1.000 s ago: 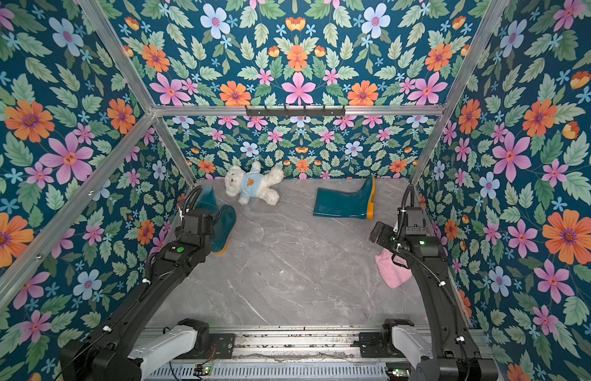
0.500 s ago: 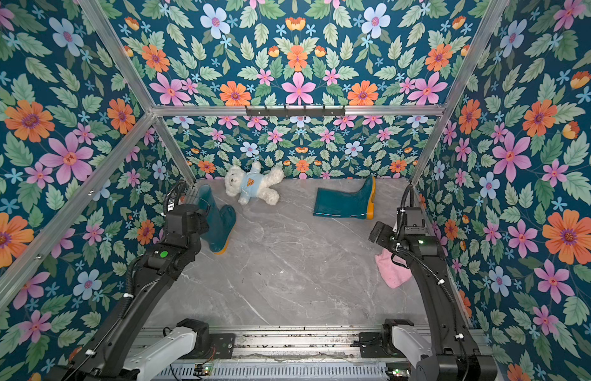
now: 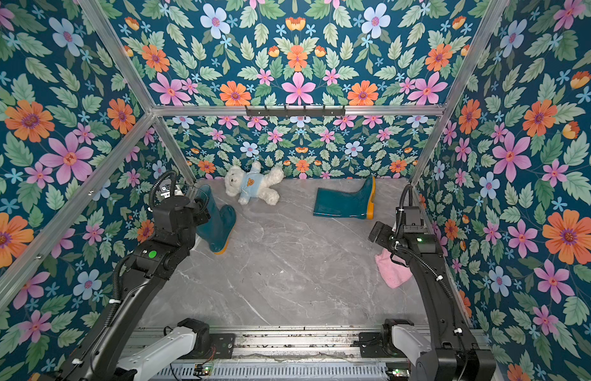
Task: Wipe the rubber boots with a cloth
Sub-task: Move the rubber boot to the center of the board.
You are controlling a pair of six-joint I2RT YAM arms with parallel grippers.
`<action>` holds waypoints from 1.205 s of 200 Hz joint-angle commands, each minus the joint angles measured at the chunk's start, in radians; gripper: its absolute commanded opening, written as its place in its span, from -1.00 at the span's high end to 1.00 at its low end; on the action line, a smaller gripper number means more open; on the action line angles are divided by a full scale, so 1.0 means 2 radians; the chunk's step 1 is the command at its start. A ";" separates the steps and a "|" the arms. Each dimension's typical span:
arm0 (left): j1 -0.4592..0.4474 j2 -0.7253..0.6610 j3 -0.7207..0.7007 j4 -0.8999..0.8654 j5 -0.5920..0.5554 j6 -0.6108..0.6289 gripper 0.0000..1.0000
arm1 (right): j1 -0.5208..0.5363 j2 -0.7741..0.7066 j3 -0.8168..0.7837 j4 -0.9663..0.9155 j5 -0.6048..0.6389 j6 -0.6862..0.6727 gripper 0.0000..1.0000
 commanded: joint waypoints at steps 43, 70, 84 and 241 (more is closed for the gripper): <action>-0.138 0.068 0.005 0.074 0.102 0.088 -0.44 | 0.016 0.030 -0.005 0.036 -0.003 0.018 -0.98; -0.148 0.115 -0.009 0.131 0.189 0.034 -0.47 | 0.022 0.031 0.003 0.030 0.005 0.017 -0.98; -0.148 0.146 -0.011 0.169 0.237 0.004 -0.51 | 0.022 0.029 0.007 0.026 0.010 0.015 -0.98; -0.166 0.559 0.214 0.214 0.332 -0.200 -0.51 | 0.022 0.046 -0.010 0.056 0.008 0.004 -0.98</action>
